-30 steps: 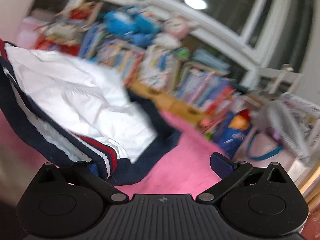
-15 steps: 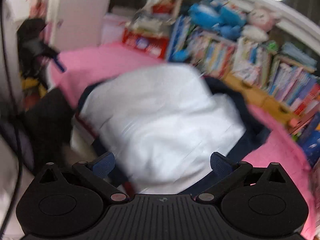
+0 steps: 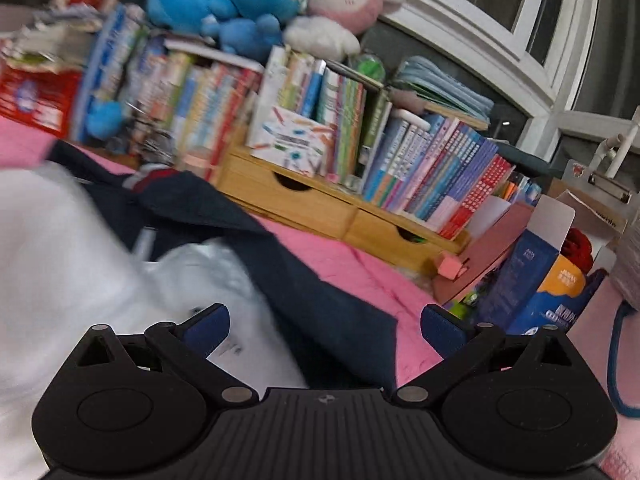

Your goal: Fold clothes

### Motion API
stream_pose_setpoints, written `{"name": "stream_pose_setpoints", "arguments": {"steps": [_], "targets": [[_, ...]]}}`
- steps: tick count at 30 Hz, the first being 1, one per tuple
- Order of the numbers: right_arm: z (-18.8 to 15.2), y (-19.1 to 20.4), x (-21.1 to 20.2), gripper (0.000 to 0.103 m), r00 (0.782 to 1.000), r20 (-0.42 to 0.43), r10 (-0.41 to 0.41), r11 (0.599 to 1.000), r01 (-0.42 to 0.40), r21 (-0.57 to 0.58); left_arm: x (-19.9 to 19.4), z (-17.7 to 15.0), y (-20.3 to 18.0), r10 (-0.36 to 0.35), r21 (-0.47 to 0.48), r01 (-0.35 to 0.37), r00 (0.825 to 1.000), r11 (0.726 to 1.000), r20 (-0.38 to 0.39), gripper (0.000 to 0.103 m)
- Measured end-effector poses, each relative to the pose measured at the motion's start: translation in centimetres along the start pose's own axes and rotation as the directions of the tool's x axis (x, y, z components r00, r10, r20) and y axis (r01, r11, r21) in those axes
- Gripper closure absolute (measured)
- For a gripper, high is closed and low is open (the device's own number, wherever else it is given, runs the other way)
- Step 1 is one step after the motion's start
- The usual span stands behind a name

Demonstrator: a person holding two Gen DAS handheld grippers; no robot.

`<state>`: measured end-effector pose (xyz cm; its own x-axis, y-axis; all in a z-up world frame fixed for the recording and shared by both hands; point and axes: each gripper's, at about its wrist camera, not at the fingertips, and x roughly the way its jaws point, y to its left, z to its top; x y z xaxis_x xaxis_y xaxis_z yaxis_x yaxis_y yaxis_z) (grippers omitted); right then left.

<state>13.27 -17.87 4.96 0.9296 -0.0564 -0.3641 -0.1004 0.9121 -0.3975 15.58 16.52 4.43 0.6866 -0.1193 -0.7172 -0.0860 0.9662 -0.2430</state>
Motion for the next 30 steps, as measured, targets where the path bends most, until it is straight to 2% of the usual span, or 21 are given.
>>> {"name": "stream_pose_setpoints", "arguments": {"steps": [2,6,7,8,9,10,11,12,13,14,16,19,20,22,24,25,26,27,28,29,30], "targets": [[-0.6,-0.1,1.8,0.0,1.0,-0.012,-0.026,1.0,0.026,-0.005,2.1,1.3,-0.6,-0.047,-0.05,0.047,0.999,0.998,0.004,0.0],[-1.3,-0.1,5.5,0.001,0.995,-0.054,-0.083,0.996,0.081,-0.037,5.9,2.2,-3.1,0.107,0.025,-0.108,0.994,0.994,0.032,0.0],[-1.5,0.0,6.4,0.007,0.993,-0.072,-0.089,0.995,0.085,-0.048,6.3,2.0,-3.4,0.13,0.052,-0.133,0.99,0.99,0.051,0.0],[-1.7,0.0,7.4,0.014,0.991,-0.097,-0.09,0.995,0.086,-0.05,6.6,1.9,-3.8,0.153,0.079,-0.159,0.986,0.984,0.071,0.009],[-1.8,-0.3,8.2,0.041,0.989,-0.118,-0.094,0.995,0.09,-0.039,7.0,1.8,-4.2,0.175,0.105,-0.184,0.98,0.977,0.092,0.015],[-1.8,-0.6,8.8,0.07,0.985,-0.138,-0.099,0.995,0.098,-0.017,7.3,1.6,-4.5,0.196,0.13,-0.211,0.974,0.969,0.113,0.037],[-1.8,-1.4,9.2,0.086,0.982,-0.153,-0.113,0.993,0.117,0.018,7.7,1.5,-4.9,0.217,0.154,-0.237,0.967,0.959,0.135,0.055],[-1.8,-2.3,9.3,0.087,0.978,-0.151,-0.142,0.988,0.15,0.044,8.1,1.4,-5.3,0.237,0.178,-0.263,0.959,0.948,0.157,0.063],[-1.8,-3.5,9.3,0.087,0.969,-0.14,-0.203,0.975,0.213,0.06,8.1,1.4,-5.5,0.266,0.197,-0.303,0.944,0.932,0.193,0.081],[-1.8,-4.8,9.2,0.087,0.956,-0.133,-0.261,0.959,0.272,0.076,7.4,1.7,-5.3,0.316,0.19,-0.368,0.913,0.91,0.257,0.091],[-2.1,-7.7,9.0,0.087,0.926,-0.143,-0.349,0.925,0.365,0.103,5.7,3.1,-3.5,0.398,0.107,-0.458,0.848,0.882,0.35,0.091],[-3.3,-13.2,8.7,0.087,0.892,-0.225,-0.393,0.876,0.438,0.203,2.8,5.9,1.0,0.488,-0.077,-0.502,0.778,0.862,0.396,0.095],[-4.0,-14.7,8.4,0.087,0.88,-0.253,-0.403,0.857,0.46,0.234,1.8,6.7,2.4,0.521,-0.131,-0.518,0.747,0.845,0.412,0.099],[-5.8,-17.0,8.2,0.086,0.863,-0.317,-0.393,0.83,0.481,0.281,0.0,7.3,5.0,0.582,-0.173,-0.576,0.669,0.799,0.461,0.099],[-7.6,-17.7,8.4,0.08,0.861,-0.367,-0.353,0.84,0.464,0.281,-0.6,7.2,7.0,0.632,-0.17,-0.64,0.615,0.749,0.472,0.099],[-8.4,-17.8,8.4,0.079,0.858,-0.389,-0.335,0.846,0.455,0.277,-0.9,7.0,8.2,0.653,-0.165,-0.666,0.598,0.728,0.465,0.098],[-9.0,-17.4,8.4,0.07,0.856,-0.404,-0.323,0.859,0.445,0.255,-1.1,6.8,9.3,0.659,-0.153,-0.672,0.61,0.725,0.44,0.098],[-9.7,-17.0,8.3,0.062,0.852,-0.42,-0.312,0.87,0.433,0.233,-1.2,6.5,10.5,0.652,-0.138,-0.664,0.637,0.735,0.412,0.098],[-10.2,-16.5,8.2,0.044,0.85,-0.431,-0.303,0.881,0.422,0.214,-1.3,5.9,11.5,0.604,-0.115,-0.612,0.699,0.782,0.383,0.097],[-10.4,-16.0,7.7,0.032,0.853,-0.427,-0.3,0.887,0.414,0.204,-1.4,5.3,12.0,0.523,-0.084,-0.533,0.768,0.842,0.368,0.093],[-10.4,-15.5,7.2,0.031,0.857,-0.421,-0.297,0.893,0.406,0.196,-1.5,4.7,12.6,0.437,-0.054,-0.447,0.829,0.893,0.351,0.087]]}}
